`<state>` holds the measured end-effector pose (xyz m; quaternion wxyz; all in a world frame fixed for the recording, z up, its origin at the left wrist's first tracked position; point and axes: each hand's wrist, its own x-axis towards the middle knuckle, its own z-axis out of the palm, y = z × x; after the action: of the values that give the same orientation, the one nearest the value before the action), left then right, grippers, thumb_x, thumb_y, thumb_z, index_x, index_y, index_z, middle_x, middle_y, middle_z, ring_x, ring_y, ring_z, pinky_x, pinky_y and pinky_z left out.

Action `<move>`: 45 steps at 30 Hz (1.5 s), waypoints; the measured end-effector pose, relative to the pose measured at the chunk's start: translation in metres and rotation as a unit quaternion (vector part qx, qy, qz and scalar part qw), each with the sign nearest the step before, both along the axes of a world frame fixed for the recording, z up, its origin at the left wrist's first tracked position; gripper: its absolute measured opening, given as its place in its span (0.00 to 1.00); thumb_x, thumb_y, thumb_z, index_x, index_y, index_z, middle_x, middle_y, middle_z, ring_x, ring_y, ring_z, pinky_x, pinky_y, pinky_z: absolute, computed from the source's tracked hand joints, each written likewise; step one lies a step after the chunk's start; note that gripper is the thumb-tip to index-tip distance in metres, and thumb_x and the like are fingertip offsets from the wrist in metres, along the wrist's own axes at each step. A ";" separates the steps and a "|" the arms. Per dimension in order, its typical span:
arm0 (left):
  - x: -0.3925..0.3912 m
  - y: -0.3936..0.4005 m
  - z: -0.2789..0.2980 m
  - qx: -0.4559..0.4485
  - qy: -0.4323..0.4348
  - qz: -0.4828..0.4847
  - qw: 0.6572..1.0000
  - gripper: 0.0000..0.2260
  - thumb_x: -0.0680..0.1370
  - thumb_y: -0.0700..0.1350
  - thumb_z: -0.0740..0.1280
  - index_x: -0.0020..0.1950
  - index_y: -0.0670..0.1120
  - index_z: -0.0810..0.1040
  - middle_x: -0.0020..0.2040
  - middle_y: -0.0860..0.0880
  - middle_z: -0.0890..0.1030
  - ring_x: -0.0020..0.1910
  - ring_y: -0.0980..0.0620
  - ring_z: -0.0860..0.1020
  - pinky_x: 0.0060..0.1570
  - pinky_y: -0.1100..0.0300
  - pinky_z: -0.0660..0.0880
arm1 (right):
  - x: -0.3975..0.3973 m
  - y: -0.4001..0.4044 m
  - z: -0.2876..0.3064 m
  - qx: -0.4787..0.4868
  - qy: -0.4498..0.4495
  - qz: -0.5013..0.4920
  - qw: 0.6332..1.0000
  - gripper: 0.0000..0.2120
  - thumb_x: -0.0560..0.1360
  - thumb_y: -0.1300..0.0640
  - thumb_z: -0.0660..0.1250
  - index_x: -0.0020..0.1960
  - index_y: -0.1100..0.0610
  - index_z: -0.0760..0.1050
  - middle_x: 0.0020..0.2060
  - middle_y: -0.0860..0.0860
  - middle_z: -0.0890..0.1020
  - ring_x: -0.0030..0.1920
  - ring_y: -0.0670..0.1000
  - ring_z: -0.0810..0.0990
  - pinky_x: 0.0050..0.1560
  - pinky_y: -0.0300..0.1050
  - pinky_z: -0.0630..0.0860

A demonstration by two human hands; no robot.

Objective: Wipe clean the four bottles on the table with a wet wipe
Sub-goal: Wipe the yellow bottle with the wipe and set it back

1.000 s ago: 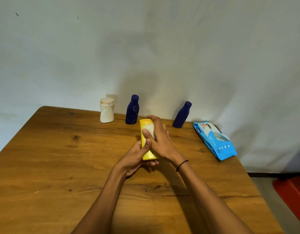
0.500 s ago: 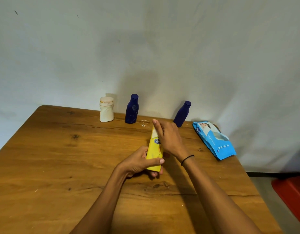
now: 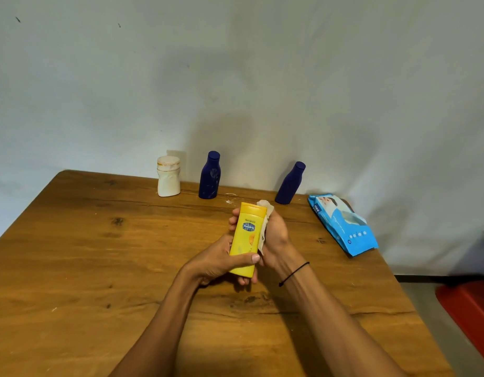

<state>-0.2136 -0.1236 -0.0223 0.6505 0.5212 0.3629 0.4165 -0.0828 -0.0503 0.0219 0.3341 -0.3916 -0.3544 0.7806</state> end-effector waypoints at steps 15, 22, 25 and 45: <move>-0.002 -0.007 0.000 -0.024 -0.020 -0.102 0.994 0.06 0.78 0.43 0.72 0.44 0.42 0.84 0.35 0.42 0.85 0.29 0.51 0.83 0.29 0.64 0.79 | -0.015 0.006 0.003 -0.099 0.054 -0.090 0.990 0.17 0.80 0.45 0.64 0.47 0.58 0.82 0.34 0.55 0.82 0.33 0.52 0.81 0.35 0.46 0.81; -0.001 -0.005 0.001 -0.026 -0.043 -0.046 0.998 0.05 0.79 0.41 0.71 0.46 0.40 0.81 0.35 0.44 0.85 0.30 0.50 0.83 0.27 0.64 0.78 | -0.013 0.006 -0.016 -0.080 0.029 -0.164 0.983 0.39 0.78 0.32 0.63 0.72 0.65 0.72 0.56 0.62 0.85 0.54 0.59 0.84 0.72 0.63 0.72; -0.003 -0.006 0.003 -0.015 -0.059 -0.027 0.998 0.08 0.76 0.46 0.73 0.44 0.41 0.82 0.34 0.44 0.84 0.28 0.51 0.83 0.26 0.65 0.76 | -0.003 -0.005 -0.004 -0.081 0.096 -0.102 0.987 0.27 0.81 0.46 0.65 0.70 0.66 0.76 0.51 0.63 0.85 0.51 0.59 0.83 0.74 0.65 0.70; 0.003 0.006 -0.012 -0.036 -0.002 0.083 0.996 0.16 0.80 0.42 0.73 0.66 0.43 0.75 0.42 0.38 0.85 0.33 0.43 0.82 0.29 0.56 0.79 | -0.011 -0.042 -0.010 0.261 -0.283 -0.103 0.917 0.25 0.74 0.31 0.62 0.54 0.52 0.77 0.46 0.53 0.86 0.46 0.55 0.88 0.46 0.59 0.86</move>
<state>-0.2106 -0.1173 -0.0344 0.6330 0.4646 0.4186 0.4563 -0.0939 -0.0921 0.0121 0.3886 -0.5293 -0.5829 0.4786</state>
